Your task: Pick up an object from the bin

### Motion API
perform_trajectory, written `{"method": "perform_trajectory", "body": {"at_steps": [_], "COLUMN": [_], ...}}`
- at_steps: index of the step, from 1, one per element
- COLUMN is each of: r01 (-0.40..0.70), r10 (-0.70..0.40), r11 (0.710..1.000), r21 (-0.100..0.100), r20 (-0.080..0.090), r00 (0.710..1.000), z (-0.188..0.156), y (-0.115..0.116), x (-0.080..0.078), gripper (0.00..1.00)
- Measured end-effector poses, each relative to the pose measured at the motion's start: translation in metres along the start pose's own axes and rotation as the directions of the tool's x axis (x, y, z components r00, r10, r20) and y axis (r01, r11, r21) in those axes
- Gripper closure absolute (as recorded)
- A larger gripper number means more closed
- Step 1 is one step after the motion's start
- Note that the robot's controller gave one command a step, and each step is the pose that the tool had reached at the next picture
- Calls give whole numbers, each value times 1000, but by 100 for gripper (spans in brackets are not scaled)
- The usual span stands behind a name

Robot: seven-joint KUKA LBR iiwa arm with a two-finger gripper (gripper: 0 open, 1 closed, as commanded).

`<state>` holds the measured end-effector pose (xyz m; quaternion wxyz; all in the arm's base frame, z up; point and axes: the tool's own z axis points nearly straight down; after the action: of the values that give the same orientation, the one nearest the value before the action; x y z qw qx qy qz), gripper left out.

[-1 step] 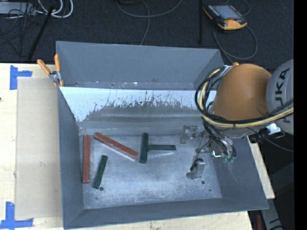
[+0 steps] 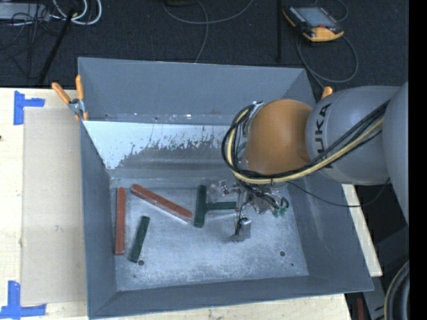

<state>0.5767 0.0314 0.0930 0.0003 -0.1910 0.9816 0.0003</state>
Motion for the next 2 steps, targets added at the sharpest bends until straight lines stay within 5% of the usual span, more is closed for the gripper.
{"method": "perform_trajectory", "body": {"at_steps": [1, 2], "r01": [26, 26], "r10": [-26, -26], "r11": [1000, 1000], "r21": [3, 0], "r20": [2, 2], "r00": [1000, 1000], "z": [25, 23], "y": [-53, -50], "x": [-22, -22], "gripper": [0, 100]}}
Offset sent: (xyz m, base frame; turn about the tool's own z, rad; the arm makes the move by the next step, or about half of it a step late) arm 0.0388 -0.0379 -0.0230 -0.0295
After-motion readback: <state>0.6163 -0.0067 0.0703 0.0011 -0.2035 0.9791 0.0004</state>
